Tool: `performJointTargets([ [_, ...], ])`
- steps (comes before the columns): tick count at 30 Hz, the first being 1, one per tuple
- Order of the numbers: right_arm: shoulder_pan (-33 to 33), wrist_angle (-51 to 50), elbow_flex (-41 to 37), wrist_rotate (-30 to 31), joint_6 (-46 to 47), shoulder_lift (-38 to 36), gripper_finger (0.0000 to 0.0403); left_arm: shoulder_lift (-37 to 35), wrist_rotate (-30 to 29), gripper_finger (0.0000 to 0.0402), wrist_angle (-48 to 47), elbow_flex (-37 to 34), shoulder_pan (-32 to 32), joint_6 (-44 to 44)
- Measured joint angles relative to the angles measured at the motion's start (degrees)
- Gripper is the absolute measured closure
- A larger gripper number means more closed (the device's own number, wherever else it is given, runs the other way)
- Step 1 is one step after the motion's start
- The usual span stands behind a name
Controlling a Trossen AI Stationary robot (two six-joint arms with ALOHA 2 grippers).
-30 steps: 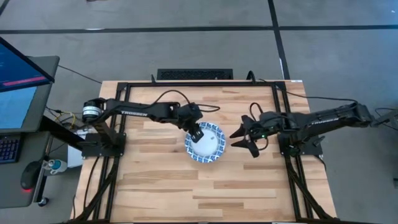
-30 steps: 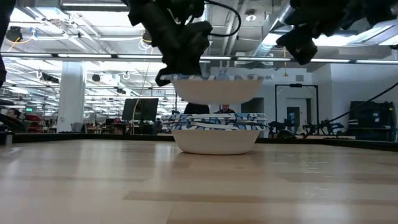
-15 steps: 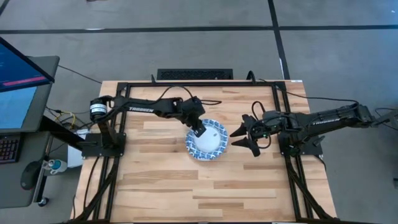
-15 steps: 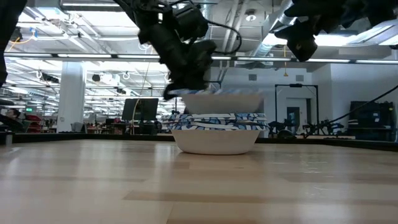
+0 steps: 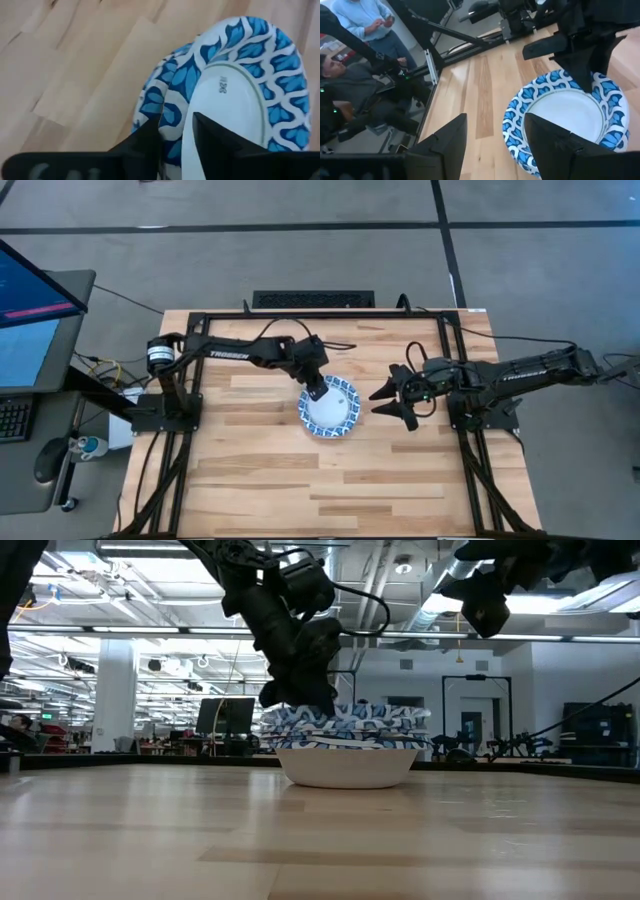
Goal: Nest bowls inside each other
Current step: Stack the white bowl on top of the other white bowl, then return to Home Position
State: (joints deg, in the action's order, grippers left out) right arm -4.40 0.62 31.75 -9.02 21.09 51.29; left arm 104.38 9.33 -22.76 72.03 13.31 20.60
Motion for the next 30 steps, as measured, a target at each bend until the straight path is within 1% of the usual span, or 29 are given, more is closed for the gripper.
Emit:
performJointTargets([
  [4,-0.1,-0.1,0.0,0.0,1.4,0.0,0.0182,-0.1,1.0,0.0284,-0.1,0.0,0.8,0.0],
  [10,-0.1,-0.1,0.0,0.0,1.5,0.0,0.0182,-0.3,6.5,0.0278,-0.8,1.0,2.8,0.2],
  [12,-0.1,-0.1,0.0,0.0,1.5,0.0,0.0182,-0.3,8.8,0.0278,-1.6,2.6,3.6,0.6],
  [16,-0.1,-0.1,0.0,0.0,1.5,0.0,0.0182,-0.3,16.3,0.0278,-5.4,7.7,5.6,2.6],
  [17,-0.1,-0.1,0.0,0.0,1.5,0.0,0.0182,-0.4,17.4,0.0278,-6.4,9.2,6.0,2.4],
  [19,-0.1,-0.1,0.0,0.0,1.5,0.0,0.0182,-0.4,16.9,0.0278,-8.4,12.3,6.4,0.9],
  [20,-0.1,-0.1,0.0,0.0,1.5,0.0,0.0182,-0.4,15.5,0.0278,-9.9,13.9,6.5,-0.4],
  [24,-0.1,-0.1,0.0,0.0,2.1,0.0,0.0182,-0.5,6.2,0.0278,-15.5,18.5,6.6,-5.8],
  [25,-0.1,-0.1,0.0,0.0,2.8,0.0,0.0182,-0.5,5.4,0.0278,-17.3,19.3,6.6,-6.7],
  [27,-0.1,-0.1,0.0,0.0,4.8,0.0,0.0182,-0.5,6.0,0.0278,-20.2,20.7,6.6,-8.2],
  [30,-0.1,-0.1,0.0,0.0,7.0,0.0,0.0182,-0.6,9.8,0.0278,-23.0,23.3,6.3,-8.1],
])
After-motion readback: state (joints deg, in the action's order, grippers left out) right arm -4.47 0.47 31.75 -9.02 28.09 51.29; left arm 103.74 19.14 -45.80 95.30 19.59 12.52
